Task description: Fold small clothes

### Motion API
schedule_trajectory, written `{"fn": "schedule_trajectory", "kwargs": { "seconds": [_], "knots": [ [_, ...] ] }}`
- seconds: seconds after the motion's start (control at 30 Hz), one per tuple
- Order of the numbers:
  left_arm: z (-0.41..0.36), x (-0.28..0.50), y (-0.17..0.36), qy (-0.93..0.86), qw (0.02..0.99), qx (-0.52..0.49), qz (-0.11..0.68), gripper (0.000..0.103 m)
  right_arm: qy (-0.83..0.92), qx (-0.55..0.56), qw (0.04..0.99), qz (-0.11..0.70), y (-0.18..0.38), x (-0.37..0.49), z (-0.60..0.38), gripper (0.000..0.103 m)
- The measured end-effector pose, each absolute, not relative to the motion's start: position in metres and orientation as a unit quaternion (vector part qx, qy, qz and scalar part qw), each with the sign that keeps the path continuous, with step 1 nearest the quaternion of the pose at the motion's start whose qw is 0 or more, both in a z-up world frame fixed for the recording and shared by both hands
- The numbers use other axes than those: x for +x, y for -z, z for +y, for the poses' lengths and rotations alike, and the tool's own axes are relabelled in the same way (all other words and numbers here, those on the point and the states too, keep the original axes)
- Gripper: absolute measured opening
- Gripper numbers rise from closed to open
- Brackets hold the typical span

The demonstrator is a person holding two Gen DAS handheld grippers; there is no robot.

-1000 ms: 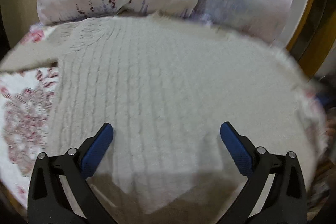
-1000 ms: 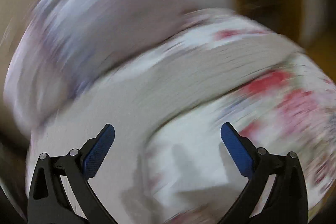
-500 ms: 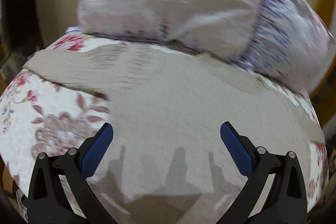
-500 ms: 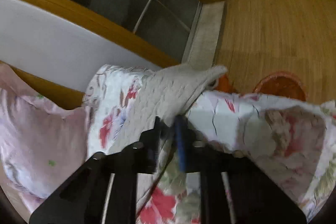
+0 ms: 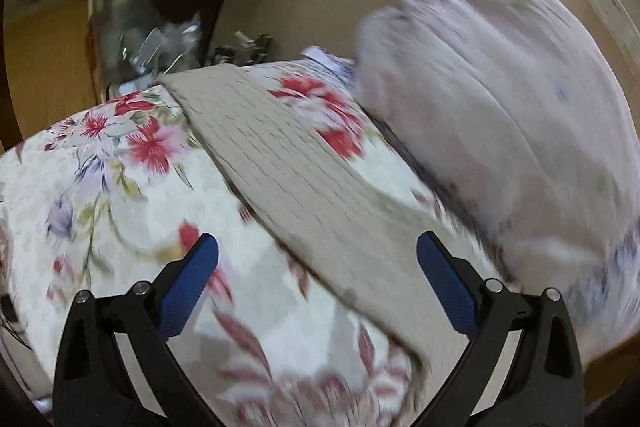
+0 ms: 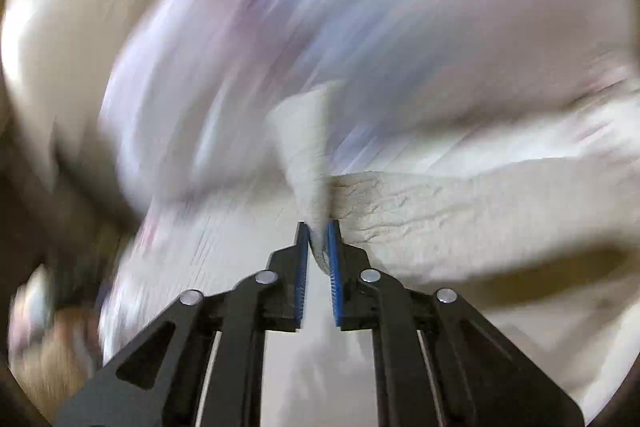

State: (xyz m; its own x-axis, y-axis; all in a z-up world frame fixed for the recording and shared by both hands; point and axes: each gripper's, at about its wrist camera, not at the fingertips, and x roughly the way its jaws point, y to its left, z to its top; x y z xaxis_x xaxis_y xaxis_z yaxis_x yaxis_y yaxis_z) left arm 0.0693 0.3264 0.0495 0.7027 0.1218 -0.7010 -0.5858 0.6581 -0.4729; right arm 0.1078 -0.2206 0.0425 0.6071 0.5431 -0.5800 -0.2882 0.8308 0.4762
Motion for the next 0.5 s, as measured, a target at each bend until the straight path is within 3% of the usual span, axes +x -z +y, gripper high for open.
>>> {"fn": "schedule_trajectory", "kwargs": {
  "seconds": [0.1, 0.13, 0.2, 0.4, 0.5],
  "knots": [
    [0.354, 0.082, -0.041, -0.222, 0.837, -0.379, 0.326, 0.092, -0.296, 0.136, 0.829, 0.454, -0.008, 0.092, -0.149, 0.033],
    [0.362, 0.085, -0.039, -0.223, 0.834, -0.385, 0.327, 0.09, -0.3, 0.137, 0.827, 0.455, -0.007, 0.085, -0.143, 0.046],
    [0.383, 0.096, -0.033, -0.227, 0.825, -0.396, 0.334, 0.083, -0.288, 0.133, 0.834, 0.452, -0.009, 0.079, -0.144, 0.061],
    [0.428, 0.103, -0.019, -0.242, 0.802, -0.436, 0.328, 0.069, -0.192, 0.167, 0.854, 0.453, -0.012, 0.084, -0.196, 0.064],
    [0.44, 0.107, -0.02, -0.246, 0.8, -0.446, 0.317, 0.069, -0.16, 0.184, 0.859, 0.451, -0.014, 0.086, -0.215, 0.065]
  ]
}}
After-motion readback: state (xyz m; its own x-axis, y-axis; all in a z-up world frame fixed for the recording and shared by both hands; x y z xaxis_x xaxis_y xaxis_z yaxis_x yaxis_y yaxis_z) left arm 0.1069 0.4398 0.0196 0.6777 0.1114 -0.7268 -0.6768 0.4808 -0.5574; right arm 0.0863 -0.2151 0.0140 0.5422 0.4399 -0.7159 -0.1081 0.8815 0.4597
